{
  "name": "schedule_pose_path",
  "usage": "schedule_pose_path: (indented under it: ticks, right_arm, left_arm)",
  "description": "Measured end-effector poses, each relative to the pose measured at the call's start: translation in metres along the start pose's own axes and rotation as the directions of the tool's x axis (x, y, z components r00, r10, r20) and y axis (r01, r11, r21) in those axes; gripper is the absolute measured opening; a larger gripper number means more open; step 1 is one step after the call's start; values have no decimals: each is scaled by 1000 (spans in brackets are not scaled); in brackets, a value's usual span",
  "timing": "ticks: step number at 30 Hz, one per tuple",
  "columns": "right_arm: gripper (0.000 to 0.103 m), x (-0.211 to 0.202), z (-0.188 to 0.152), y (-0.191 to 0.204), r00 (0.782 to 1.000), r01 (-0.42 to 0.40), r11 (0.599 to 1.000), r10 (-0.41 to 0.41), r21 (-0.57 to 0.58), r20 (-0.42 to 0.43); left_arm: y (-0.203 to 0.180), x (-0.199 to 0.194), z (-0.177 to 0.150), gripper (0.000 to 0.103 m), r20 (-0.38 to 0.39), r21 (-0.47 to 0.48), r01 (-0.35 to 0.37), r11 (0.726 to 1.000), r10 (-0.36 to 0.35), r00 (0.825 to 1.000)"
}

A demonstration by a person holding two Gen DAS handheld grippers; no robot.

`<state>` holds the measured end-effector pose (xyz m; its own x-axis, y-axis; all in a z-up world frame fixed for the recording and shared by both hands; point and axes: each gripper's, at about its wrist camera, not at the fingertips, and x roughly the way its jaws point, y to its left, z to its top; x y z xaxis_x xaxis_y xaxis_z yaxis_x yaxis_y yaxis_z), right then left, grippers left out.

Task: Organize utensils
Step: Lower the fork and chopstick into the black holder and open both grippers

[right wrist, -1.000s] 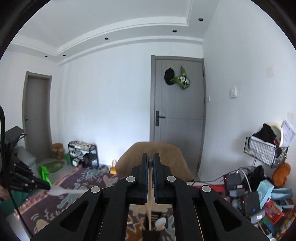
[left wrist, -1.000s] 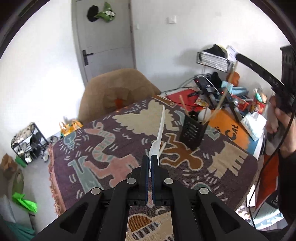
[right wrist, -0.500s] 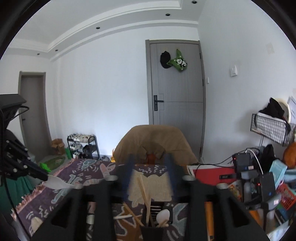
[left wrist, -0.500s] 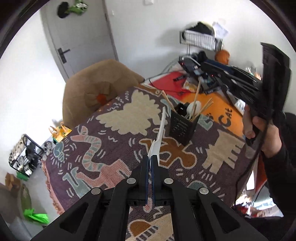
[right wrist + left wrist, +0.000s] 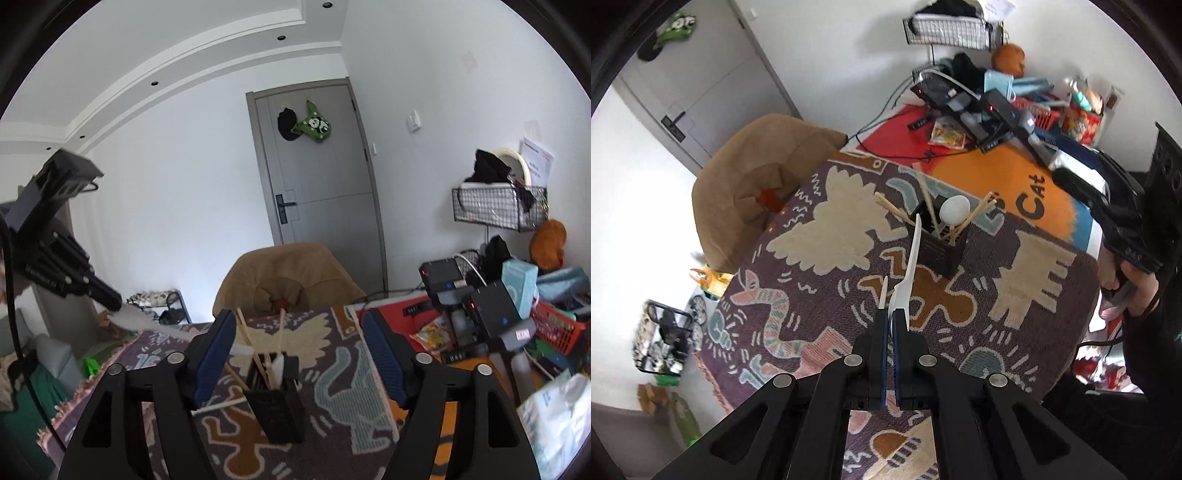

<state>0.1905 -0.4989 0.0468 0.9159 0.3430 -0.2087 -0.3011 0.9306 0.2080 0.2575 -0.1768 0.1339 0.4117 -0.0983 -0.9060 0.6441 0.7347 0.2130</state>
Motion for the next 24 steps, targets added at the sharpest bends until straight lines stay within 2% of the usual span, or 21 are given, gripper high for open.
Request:
schedule_pose_path:
  ticks: [4, 10, 16, 24]
  right_arm:
    - [79, -2, -22, -18, 999, 32, 999, -31, 33, -31]
    - [80, 1, -52, -48, 995, 58, 992, -48, 114, -85]
    - [80, -1, -66, -72, 992, 82, 979, -62, 188, -108]
    - [80, -4, -78, -87, 989, 101, 970, -75, 223, -126]
  left_arm:
    - [-14, 9, 17, 2, -88, 53, -22, 998, 27, 996]
    - [-26, 18, 42, 2, -165, 116, -43, 992, 62, 984]
    - [-37, 23, 72, 2, -182, 159, -78, 984, 107, 977]
    - [-34, 41, 95, 2, -205, 110, -80, 991, 102, 974]
